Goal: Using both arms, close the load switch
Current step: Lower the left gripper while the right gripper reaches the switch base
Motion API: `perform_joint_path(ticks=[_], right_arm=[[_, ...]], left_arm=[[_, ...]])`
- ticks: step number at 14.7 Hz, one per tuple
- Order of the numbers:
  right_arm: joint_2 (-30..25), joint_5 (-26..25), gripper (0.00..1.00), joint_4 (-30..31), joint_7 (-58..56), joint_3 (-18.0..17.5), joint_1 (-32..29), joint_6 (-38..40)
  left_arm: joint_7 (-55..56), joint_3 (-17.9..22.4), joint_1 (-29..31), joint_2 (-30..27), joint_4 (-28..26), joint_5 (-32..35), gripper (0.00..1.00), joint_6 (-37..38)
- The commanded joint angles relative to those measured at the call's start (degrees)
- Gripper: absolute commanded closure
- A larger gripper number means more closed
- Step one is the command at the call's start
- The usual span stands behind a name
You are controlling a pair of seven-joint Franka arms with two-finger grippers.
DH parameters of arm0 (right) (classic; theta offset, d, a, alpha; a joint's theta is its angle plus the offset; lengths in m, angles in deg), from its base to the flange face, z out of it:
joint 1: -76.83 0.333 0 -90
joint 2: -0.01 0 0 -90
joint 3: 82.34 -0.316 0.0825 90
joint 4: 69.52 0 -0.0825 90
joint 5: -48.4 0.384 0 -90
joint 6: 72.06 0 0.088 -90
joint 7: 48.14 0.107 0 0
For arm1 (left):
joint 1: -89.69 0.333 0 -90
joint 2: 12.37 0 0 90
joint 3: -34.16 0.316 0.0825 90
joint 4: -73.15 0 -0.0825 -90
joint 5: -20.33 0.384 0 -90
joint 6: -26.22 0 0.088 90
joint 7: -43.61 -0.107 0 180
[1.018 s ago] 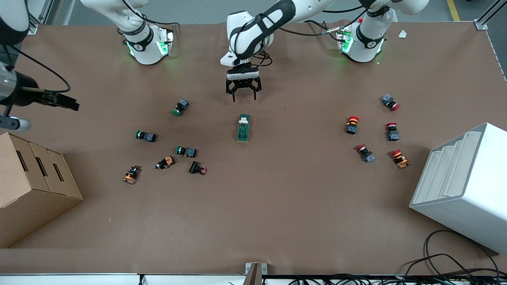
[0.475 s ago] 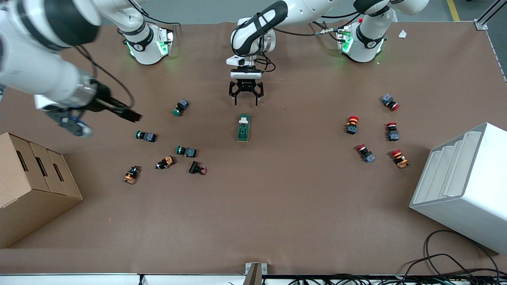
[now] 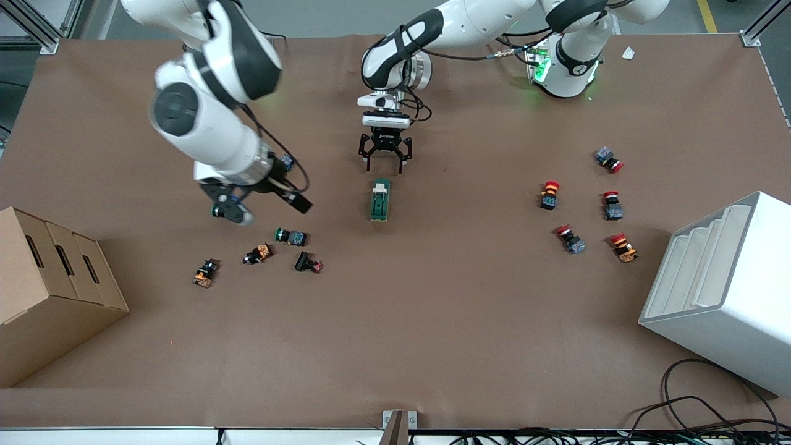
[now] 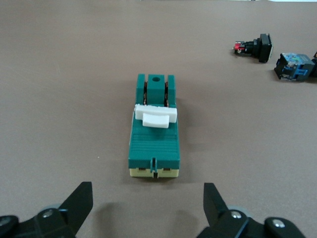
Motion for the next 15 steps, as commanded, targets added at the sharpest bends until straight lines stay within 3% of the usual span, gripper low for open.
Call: perform_joint_path(ticks=[1,10,15], right_arm=[[2.9,1.3,0.0,2.3,6.1,0.7,5.3,-7.3],[8.7,1.6,0.0,12.7,12.0,0.6,13.6,-33.0],[10.0,2.4,0.0,17.0,12.2,0.5,16.5,-40.7]], left_arm=[[0.8,0.8,-0.5,0.7,0.3,3.0,0.01,2.0],[0.7,5.3,-4.8,2.6,0.8,4.0,0.01,2.5],[0.5,5.8,-5.9,3.1,0.7,4.0,0.01,2.6]])
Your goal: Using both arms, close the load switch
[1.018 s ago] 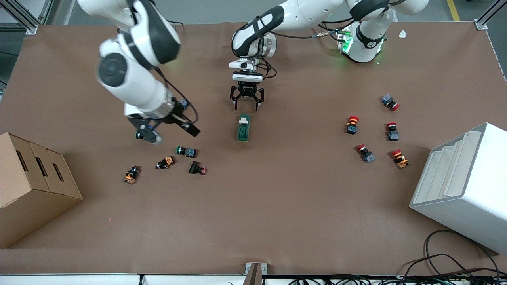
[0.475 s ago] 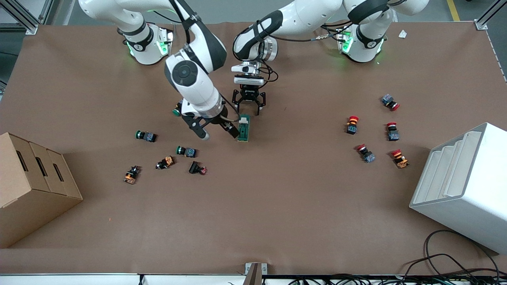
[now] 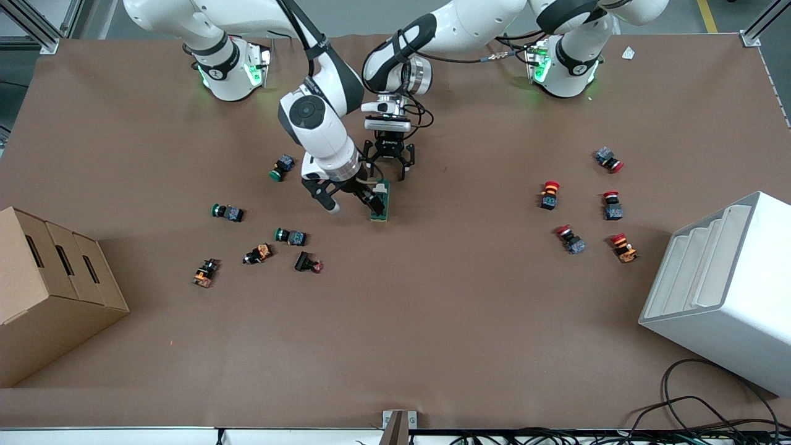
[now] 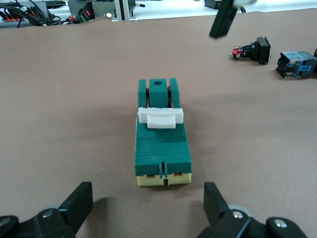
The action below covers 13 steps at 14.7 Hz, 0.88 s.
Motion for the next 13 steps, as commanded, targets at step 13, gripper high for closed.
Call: perform_joint_path(ticks=[13], right_arm=[[5.6,1.6,0.0,2.6,0.6,0.3,7.0,-10.1]], left_arm=[[0.8,0.9,-1.7,2.0,0.5,0.8,0.01,0.6]])
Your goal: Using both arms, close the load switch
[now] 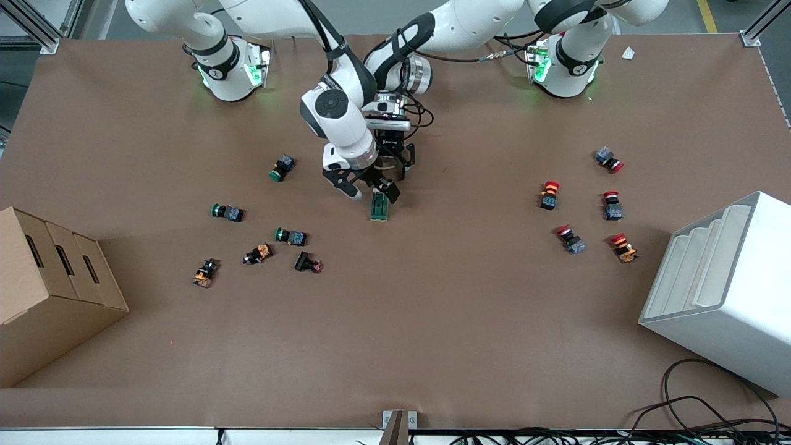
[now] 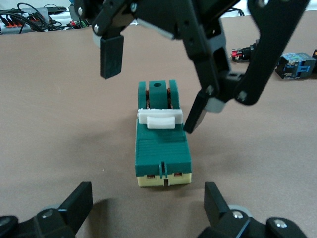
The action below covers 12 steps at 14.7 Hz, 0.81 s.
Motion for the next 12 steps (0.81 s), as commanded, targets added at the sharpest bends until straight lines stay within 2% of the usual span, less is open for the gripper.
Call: perform_joint_path(ticks=[1,12], right_arm=[[0.8,1.6,0.0,0.5,0.4,0.4,1.7,-2.3],[0.9,1.5,0.0,-1.7,1.3,0.5,1.5,-2.3]], left_arm=[[0.8,0.3,-0.7,1.9,0.4,0.7,0.01,-0.2],[0.6,0.3,-0.3,1.7,0.6,0.7,0.01,-0.2]])
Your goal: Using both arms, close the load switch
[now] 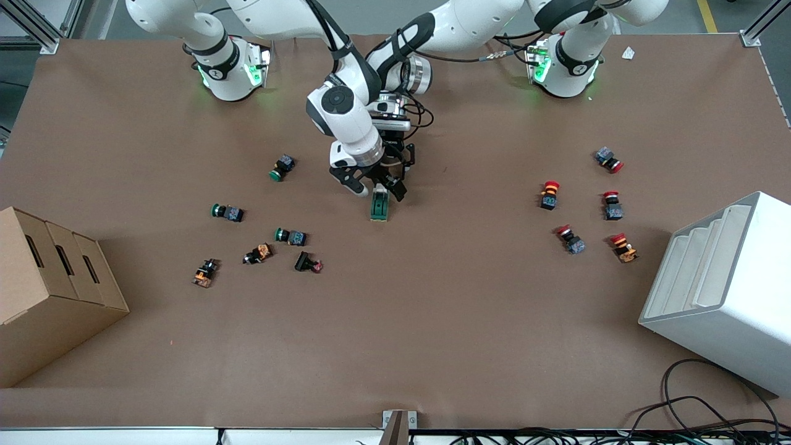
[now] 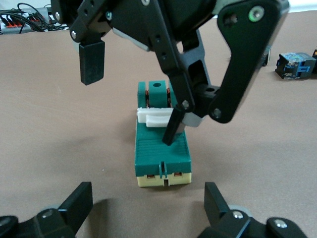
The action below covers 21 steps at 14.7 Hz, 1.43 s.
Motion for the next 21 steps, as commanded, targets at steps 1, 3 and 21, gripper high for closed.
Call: perform_joint_path(ticks=[1,3,21], right_arm=[[-0.1,1.3,0.0,-1.4,-0.3,0.6,-0.1,0.0],[-0.1,1.3,0.0,-2.0,-0.3,0.6,-1.0,0.2],[-0.1,1.2,0.0,-8.5,-1.4,0.7,-5.9,7.7]], left_arm=[[0.6,0.3,-0.3,1.7,0.6,0.7,0.01,-0.2],[0.6,0.2,-0.3,1.5,0.6,0.6,0.01,-0.2],[0.0,0.3,0.0,1.2,1.5,0.0,0.01,-0.3]])
